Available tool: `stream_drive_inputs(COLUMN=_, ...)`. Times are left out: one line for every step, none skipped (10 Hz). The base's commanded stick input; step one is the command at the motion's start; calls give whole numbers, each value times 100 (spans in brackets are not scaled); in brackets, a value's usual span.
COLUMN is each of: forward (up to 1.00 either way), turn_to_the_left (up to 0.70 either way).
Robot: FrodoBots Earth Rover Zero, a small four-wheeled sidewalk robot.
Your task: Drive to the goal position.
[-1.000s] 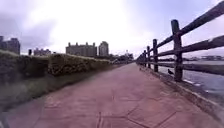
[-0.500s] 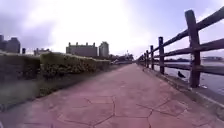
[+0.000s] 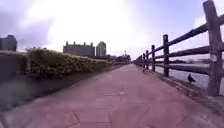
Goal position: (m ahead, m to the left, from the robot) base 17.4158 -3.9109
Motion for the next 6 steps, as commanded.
stream_drive_inputs(forward=98, turn_to_the_left=0)
stream_drive_inputs(forward=98, turn_to_the_left=0)
stream_drive_inputs(forward=98, turn_to_the_left=0)
stream_drive_inputs(forward=98, turn_to_the_left=0)
stream_drive_inputs(forward=98, turn_to_the_left=0)
stream_drive_inputs(forward=98, turn_to_the_left=-15)
